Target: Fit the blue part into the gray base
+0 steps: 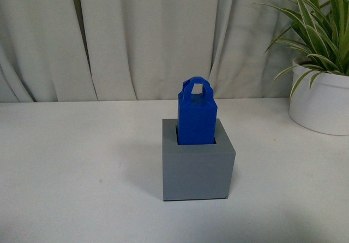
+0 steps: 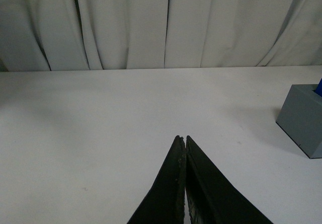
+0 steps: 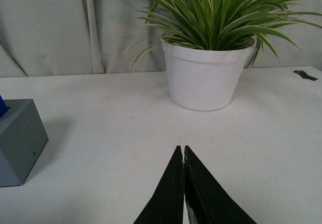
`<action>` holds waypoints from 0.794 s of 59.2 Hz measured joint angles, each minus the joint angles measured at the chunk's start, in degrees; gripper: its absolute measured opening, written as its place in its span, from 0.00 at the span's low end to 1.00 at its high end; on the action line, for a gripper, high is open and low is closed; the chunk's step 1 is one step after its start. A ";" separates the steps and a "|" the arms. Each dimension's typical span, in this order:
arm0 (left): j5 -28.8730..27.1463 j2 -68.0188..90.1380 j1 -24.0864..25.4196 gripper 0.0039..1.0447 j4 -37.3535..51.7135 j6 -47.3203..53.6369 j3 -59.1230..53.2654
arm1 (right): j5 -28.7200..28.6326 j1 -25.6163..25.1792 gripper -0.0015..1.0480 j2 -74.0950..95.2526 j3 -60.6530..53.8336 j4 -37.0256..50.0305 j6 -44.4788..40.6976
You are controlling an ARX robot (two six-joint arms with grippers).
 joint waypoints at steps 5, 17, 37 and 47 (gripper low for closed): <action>0.00 0.00 0.00 0.04 0.00 -0.02 0.00 | -0.02 0.00 0.01 -3.10 -1.40 -1.73 0.02; 0.00 0.00 0.00 0.04 0.00 0.00 0.00 | -0.02 0.00 0.01 -8.24 -3.10 -4.76 0.04; 0.00 0.00 0.00 0.04 0.00 -0.02 0.00 | -0.02 0.00 0.01 -17.59 -3.10 -13.53 0.04; 0.00 0.00 0.00 0.04 0.00 -0.02 0.00 | -0.04 0.00 0.01 -21.79 -3.10 -17.68 0.04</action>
